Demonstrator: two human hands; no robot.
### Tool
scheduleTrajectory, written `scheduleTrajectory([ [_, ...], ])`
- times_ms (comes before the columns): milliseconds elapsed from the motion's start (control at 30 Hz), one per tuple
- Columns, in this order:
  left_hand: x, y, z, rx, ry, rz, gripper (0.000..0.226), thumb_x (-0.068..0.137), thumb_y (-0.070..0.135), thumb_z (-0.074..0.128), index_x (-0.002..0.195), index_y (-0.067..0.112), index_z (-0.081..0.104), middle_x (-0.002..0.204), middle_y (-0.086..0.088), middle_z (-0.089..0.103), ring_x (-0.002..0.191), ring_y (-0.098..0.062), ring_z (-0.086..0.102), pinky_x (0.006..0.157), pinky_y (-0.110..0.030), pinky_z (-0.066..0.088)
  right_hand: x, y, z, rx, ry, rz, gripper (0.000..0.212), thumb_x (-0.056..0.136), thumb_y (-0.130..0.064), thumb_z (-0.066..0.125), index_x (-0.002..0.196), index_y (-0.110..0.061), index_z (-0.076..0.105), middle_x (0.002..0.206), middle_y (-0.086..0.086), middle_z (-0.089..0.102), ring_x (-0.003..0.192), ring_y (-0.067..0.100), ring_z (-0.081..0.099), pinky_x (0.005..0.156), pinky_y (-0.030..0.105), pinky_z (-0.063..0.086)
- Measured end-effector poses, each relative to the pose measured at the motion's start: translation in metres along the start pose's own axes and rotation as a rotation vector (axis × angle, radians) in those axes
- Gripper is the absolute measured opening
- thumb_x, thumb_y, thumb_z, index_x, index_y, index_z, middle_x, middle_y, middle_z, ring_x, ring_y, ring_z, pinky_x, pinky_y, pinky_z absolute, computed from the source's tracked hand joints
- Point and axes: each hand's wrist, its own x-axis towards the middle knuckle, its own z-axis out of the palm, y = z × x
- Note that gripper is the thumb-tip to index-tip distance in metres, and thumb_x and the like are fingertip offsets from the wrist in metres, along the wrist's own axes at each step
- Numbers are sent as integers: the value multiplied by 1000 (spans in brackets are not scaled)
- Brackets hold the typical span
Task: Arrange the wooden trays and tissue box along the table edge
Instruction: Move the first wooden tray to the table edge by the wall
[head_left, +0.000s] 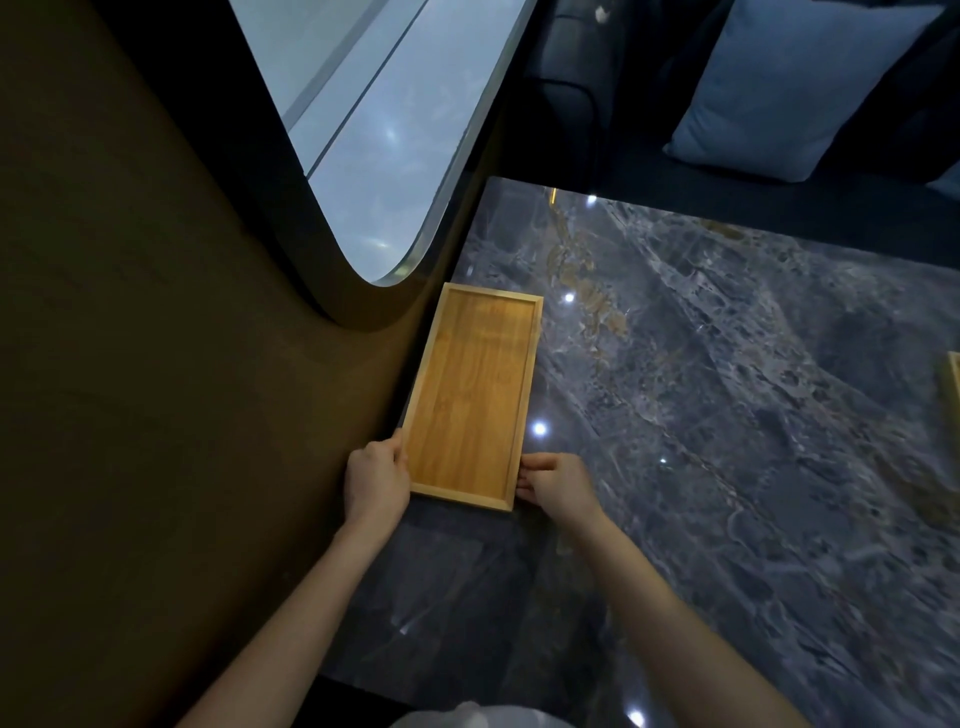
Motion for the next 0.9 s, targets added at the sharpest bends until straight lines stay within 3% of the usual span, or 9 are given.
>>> scheduleTrajectory([
  [133, 0, -2, 4, 30, 21, 5, 38, 92, 5, 46, 130, 4, 46, 122, -17, 63, 87, -25, 67, 74, -29, 56, -4, -7, -2, 57, -51, 55, 37, 87, 14, 32, 116, 12, 56, 100, 19, 64, 70, 12, 60, 50, 9, 52],
  [233, 1, -2, 5, 87, 20, 14, 39, 94, 7, 42, 133, 6, 43, 116, -17, 65, 91, -25, 66, 77, -31, 55, -6, -9, -1, 88, -59, 70, 37, 88, 14, 31, 118, 14, 54, 91, 14, 63, 69, 12, 59, 48, 9, 52],
  [500, 2, -2, 4, 142, -28, 48, 42, 95, 5, 39, 137, 5, 37, 124, -18, 60, 105, -28, 61, 90, -37, 53, -11, -18, -3, 104, -54, 65, 41, 89, 13, 33, 126, 6, 51, 74, 2, 58, 69, 9, 56, 71, 22, 51],
  [633, 2, -4, 4, 161, -29, 82, 43, 94, 4, 39, 137, 4, 36, 125, -18, 59, 108, -28, 60, 92, -36, 51, -15, -27, -5, 167, -75, 76, 40, 90, 12, 36, 128, 6, 48, 74, 3, 57, 67, 10, 55, 71, 24, 50],
  [733, 3, -4, 5, 176, -15, 89, 43, 95, 3, 39, 137, 4, 36, 126, -17, 60, 107, -26, 60, 91, -34, 51, -17, -28, -5, 173, -75, 89, 39, 91, 11, 37, 128, 6, 48, 75, 4, 56, 69, 10, 55, 86, 29, 48],
  [900, 6, -6, 6, 183, -10, 105, 42, 95, 4, 39, 137, 6, 37, 122, -16, 62, 102, -25, 63, 89, -34, 53, -18, -27, -4, 157, -87, 73, 41, 90, 11, 35, 129, 4, 48, 81, 3, 59, 75, 10, 58, 78, 25, 50],
])
